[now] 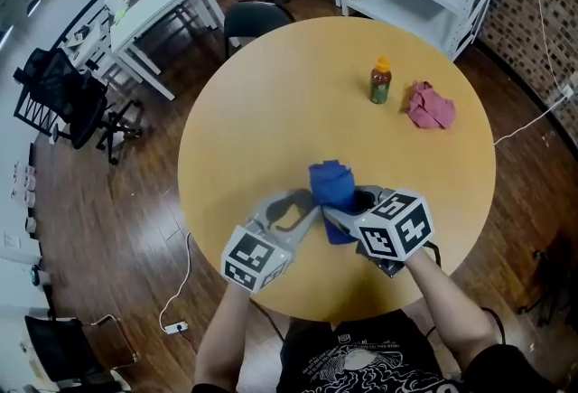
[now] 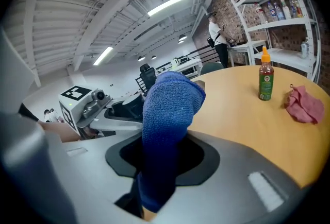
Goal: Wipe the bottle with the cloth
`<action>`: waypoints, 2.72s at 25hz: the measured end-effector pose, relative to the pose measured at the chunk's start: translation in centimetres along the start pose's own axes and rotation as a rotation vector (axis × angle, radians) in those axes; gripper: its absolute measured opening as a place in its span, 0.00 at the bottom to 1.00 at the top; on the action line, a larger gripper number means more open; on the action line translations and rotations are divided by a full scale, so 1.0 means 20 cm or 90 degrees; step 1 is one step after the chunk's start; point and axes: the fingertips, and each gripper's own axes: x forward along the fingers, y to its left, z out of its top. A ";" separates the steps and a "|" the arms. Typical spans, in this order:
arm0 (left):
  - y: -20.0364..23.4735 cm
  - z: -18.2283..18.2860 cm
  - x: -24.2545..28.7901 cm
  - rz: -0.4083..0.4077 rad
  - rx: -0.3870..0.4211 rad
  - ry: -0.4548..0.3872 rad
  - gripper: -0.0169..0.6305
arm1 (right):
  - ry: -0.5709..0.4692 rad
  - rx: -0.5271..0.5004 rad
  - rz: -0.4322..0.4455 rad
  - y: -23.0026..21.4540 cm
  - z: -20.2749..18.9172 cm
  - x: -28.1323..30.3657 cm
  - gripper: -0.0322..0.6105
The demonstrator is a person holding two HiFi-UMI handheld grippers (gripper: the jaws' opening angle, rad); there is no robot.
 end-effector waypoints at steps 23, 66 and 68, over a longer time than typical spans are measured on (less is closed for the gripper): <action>0.00 -0.02 -0.03 -0.018 0.008 -0.004 0.25 | 0.064 0.172 -0.125 -0.26 -0.43 0.30 0.26; -0.01 0.01 0.00 -0.052 0.010 0.015 0.25 | 0.341 -0.196 0.053 0.17 -0.69 0.25 0.26; -0.02 0.01 0.00 -0.053 0.010 0.014 0.25 | 0.377 -0.170 0.065 0.17 -0.74 0.25 0.26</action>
